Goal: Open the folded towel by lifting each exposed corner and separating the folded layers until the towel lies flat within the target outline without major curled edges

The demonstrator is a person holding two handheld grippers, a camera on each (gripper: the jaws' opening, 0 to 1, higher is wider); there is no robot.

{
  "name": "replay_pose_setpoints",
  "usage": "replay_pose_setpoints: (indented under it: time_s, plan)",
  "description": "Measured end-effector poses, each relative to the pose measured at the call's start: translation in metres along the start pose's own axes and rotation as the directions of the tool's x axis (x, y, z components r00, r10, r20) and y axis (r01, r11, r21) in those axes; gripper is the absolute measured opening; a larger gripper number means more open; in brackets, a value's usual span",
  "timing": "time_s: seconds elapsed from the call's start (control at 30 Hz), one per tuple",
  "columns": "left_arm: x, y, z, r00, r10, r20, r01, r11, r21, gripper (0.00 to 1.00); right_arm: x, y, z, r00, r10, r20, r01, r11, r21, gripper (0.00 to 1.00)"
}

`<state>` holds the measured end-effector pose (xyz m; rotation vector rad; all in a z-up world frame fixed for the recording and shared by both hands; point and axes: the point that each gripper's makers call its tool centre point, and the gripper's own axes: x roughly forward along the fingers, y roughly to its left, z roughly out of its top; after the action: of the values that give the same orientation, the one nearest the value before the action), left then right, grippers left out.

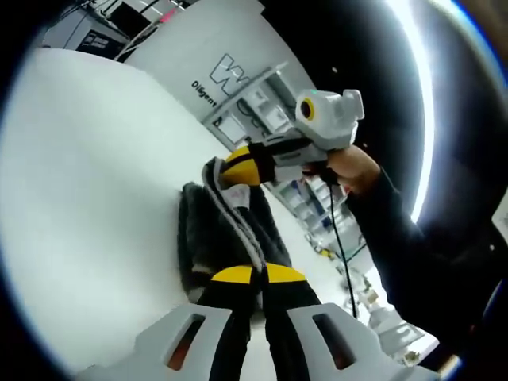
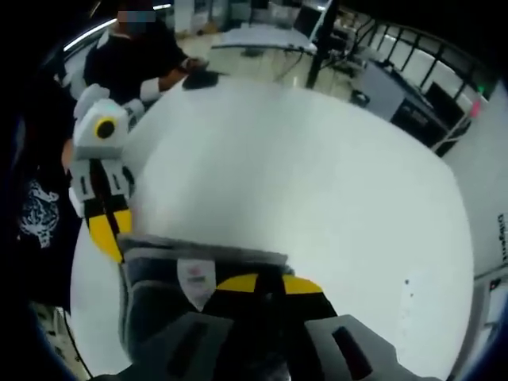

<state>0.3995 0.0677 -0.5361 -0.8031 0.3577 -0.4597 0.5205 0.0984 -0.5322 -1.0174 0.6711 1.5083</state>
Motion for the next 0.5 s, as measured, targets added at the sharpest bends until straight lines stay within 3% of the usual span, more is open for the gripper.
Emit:
replay_pose_setpoints:
  time_s: [0.5]
  plan:
    - [0.001, -0.020, 0.003, 0.999, -0.036, 0.007, 0.036, 0.999, 0.020, 0.01, -0.018, 0.002, 0.004, 0.999, -0.022, 0.034, 0.021, 1.000, 0.003, 0.04]
